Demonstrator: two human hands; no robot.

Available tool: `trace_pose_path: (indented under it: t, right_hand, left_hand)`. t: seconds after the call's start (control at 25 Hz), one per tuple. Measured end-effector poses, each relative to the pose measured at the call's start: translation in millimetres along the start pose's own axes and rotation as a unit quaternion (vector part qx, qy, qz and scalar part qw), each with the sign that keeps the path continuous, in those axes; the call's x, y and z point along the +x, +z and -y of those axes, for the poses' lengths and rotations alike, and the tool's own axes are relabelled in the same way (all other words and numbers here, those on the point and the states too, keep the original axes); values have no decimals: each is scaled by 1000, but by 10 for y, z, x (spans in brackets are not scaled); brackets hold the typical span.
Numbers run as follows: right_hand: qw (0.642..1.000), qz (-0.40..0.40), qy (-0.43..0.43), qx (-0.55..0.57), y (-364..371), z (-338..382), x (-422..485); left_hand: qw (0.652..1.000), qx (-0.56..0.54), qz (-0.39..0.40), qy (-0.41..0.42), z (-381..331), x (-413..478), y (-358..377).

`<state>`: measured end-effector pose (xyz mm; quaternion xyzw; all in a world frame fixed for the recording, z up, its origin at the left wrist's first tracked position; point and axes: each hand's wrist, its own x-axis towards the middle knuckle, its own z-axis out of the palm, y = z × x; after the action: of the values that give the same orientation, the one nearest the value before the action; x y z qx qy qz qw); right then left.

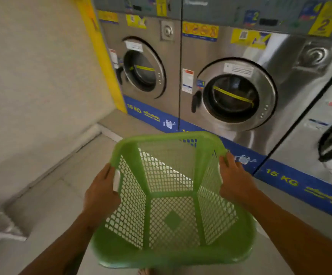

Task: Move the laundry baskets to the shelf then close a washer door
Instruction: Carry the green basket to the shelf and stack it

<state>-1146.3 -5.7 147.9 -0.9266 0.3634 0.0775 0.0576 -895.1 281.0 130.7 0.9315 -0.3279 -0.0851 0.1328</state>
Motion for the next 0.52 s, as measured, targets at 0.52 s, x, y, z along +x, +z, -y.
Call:
trace_pose_path:
  t: [0.52]
  right_hand:
    - [929, -103, -354, 9, -612, 4105, -972]
  left_hand:
    - [928, 99, -214, -287, 2902, -3160, -1774]
